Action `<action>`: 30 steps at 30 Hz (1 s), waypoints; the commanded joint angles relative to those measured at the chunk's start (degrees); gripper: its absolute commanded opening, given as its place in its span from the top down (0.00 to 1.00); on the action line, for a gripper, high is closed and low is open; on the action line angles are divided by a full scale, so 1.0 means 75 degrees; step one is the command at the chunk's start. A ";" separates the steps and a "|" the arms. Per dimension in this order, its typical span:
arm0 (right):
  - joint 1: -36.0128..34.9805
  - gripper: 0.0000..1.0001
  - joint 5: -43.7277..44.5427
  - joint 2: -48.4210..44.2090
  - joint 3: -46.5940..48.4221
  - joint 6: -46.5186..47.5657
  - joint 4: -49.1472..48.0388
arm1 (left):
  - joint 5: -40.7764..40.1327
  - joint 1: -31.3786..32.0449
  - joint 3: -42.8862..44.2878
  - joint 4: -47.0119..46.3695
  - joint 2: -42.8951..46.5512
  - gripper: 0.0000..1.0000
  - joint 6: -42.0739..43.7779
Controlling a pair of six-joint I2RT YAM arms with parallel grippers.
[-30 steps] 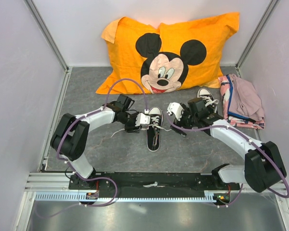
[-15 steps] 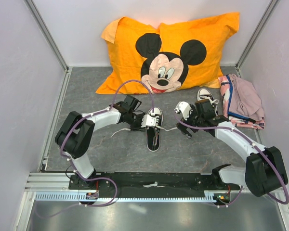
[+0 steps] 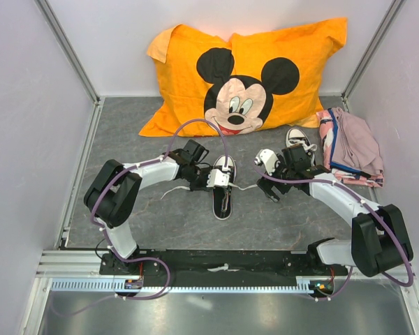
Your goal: Tie the shoes
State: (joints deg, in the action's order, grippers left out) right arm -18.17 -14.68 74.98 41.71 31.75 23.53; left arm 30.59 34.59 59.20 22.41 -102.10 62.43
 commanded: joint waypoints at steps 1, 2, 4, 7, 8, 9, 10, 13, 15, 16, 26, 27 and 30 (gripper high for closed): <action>0.0056 0.02 -0.0047 -0.0001 0.0309 0.0033 0.0050 | -0.0269 0.0029 0.0076 0.0047 0.0055 0.70 0.0089; 0.0068 0.02 -0.0059 0.0010 0.0309 0.0033 0.0050 | -0.0340 0.0017 0.0029 0.0058 0.0067 0.69 0.0101; 0.0068 0.02 -0.0059 0.0022 0.0298 0.0056 0.0039 | -0.0434 0.0017 -0.0006 0.0047 0.0055 0.71 0.0148; 0.0068 0.03 -0.0082 0.0092 0.0309 0.0056 0.0004 | -0.0306 0.0017 0.0075 0.0058 0.0044 0.86 0.0102; 0.0056 0.04 -0.0094 0.0116 0.0309 0.0056 -0.0020 | -0.0235 0.0017 0.0122 0.0058 0.0078 0.91 -0.0026; 0.0068 0.05 -0.0082 0.0151 0.0332 0.0056 -0.0032 | -0.0026 0.0017 0.0146 0.0070 0.0137 0.94 -0.0109; 0.0079 0.06 -0.0094 0.0209 0.0344 0.0068 -0.0032 | 0.0092 0.0017 0.0169 0.0070 0.0358 0.98 -0.0168; 0.0068 0.14 -0.0129 0.0373 0.0379 0.0103 -0.0032 | 0.0666 0.0017 0.0076 0.0070 0.0851 0.98 -0.0379; 0.0079 0.21 -0.0094 0.0595 0.0473 0.0056 -0.0043 | 0.1110 0.0017 0.0040 0.0070 0.1320 0.98 -0.0636; 0.0068 0.23 -0.0082 0.0666 0.0508 -0.0014 -0.0043 | 0.1252 0.0029 0.0029 0.0058 0.1437 0.98 -0.0741; 0.0103 0.42 0.0351 0.1522 0.0848 -0.0131 -0.0032 | 0.1910 0.0029 -0.0206 -0.0842 0.2094 0.98 -0.2265; 0.0103 0.43 0.0363 0.1615 0.0860 -0.0155 -0.0043 | 0.1933 0.0029 -0.0229 -0.0925 0.2118 0.98 -0.2301; 0.0103 0.49 0.0375 0.1802 0.0872 -0.0190 -0.0032 | 0.1933 0.0029 -0.0346 -0.1253 0.2153 0.98 -0.2535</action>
State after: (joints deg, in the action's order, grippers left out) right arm -17.65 -12.82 86.76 46.17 31.11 23.70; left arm 42.48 34.59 57.67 17.96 -86.87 48.42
